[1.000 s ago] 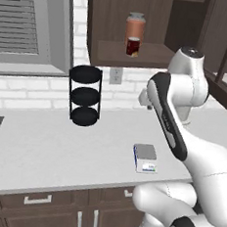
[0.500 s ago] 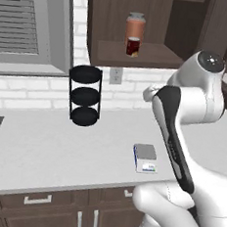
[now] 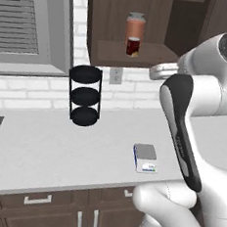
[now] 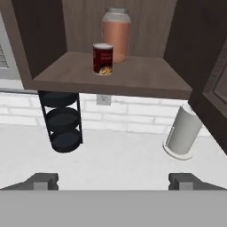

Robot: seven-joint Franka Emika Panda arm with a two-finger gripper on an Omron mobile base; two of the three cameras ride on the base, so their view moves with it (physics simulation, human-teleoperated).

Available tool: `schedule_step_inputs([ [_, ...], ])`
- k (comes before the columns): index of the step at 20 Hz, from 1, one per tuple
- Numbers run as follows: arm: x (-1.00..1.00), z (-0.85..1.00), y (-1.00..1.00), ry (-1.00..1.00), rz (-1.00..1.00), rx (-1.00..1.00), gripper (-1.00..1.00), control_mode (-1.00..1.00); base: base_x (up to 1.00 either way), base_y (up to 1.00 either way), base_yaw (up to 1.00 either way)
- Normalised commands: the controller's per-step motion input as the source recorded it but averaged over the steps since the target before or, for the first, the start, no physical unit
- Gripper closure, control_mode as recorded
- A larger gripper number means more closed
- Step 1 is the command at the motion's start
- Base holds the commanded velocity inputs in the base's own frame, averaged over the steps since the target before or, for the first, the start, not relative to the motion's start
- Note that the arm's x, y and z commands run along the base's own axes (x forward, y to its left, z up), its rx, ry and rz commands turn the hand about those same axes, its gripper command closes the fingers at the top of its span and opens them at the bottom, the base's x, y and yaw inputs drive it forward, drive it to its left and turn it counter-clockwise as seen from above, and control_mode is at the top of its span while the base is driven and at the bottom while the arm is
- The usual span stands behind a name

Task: Pick the canned food and place it on the digital scale for weighing, and close the cabinet.

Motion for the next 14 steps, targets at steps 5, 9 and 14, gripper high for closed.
schedule_step_inputs([
  [5,0.0,0.35,0.0,-0.15,0.01,0.0,-1.0,-1.0,0.0,0.0,0.0],
  [9,0.04,0.12,0.0,-0.18,0.01,0.0,-1.0,-1.0,0.0,0.0,0.0],
  [14,0.37,-0.05,0.0,-0.12,0.01,0.0,-1.0,-1.0,0.0,0.0,0.0],
])
